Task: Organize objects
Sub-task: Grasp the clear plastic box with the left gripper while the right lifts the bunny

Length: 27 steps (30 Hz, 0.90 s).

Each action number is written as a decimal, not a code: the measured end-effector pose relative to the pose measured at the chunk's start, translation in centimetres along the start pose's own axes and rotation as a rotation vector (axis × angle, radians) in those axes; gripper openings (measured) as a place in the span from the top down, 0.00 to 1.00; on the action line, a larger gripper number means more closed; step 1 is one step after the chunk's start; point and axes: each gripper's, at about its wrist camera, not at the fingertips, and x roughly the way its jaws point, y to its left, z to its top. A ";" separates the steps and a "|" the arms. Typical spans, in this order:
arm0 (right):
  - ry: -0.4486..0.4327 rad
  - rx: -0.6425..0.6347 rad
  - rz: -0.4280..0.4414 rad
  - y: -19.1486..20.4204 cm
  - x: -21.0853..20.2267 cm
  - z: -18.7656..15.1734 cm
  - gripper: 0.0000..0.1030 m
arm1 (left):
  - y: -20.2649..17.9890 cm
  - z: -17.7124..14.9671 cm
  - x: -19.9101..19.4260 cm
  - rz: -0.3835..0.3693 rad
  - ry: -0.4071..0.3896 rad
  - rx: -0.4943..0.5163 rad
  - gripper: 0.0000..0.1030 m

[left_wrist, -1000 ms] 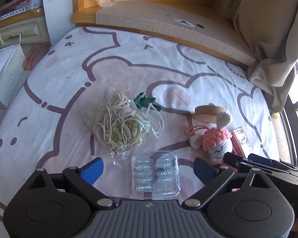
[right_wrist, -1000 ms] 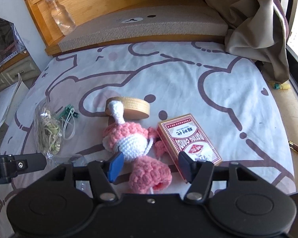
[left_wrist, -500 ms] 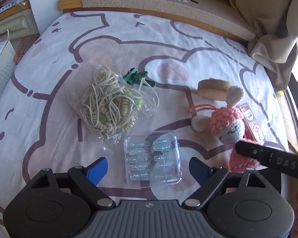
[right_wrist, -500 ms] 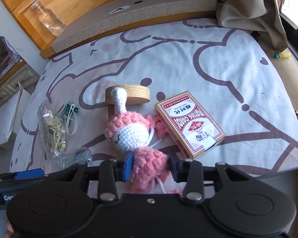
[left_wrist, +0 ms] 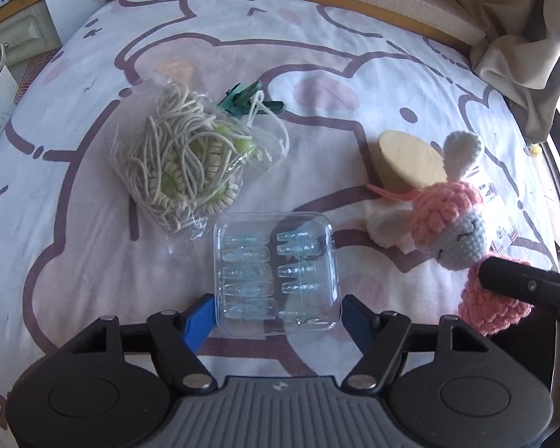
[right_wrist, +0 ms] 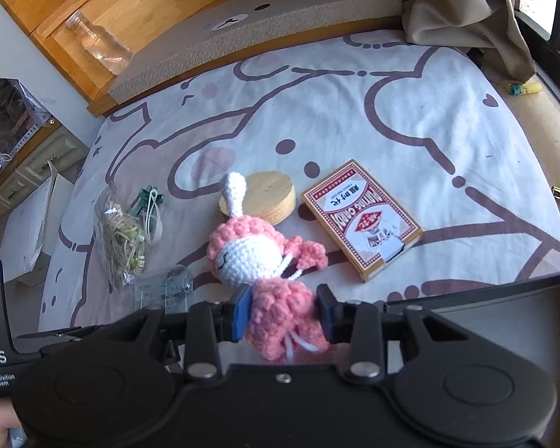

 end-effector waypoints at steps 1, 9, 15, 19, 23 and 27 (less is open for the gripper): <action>0.003 0.004 -0.001 0.1 -0.1 -0.2 0.63 | 0.3 -0.1 -0.1 0.004 0.004 -0.002 0.29; 0.085 0.048 -0.012 1.6 -0.2 -2.4 0.63 | 3.6 -2.0 -1.3 0.044 0.051 0.070 0.29; 0.154 0.062 -0.003 2.8 -0.5 -4.1 0.62 | 5.9 -3.6 -2.4 0.073 0.077 0.118 0.29; 0.233 0.002 0.014 3.9 -0.7 -5.6 0.60 | 6.6 -4.2 -2.6 0.083 0.089 0.153 0.29; 0.289 -0.117 0.051 5.9 -0.9 -6.6 0.58 | 6.7 -4.5 -2.8 0.081 0.090 0.175 0.28; 0.214 -0.109 0.059 6.1 -2.0 -5.8 0.55 | 6.6 -4.6 -2.8 0.082 0.088 0.187 0.28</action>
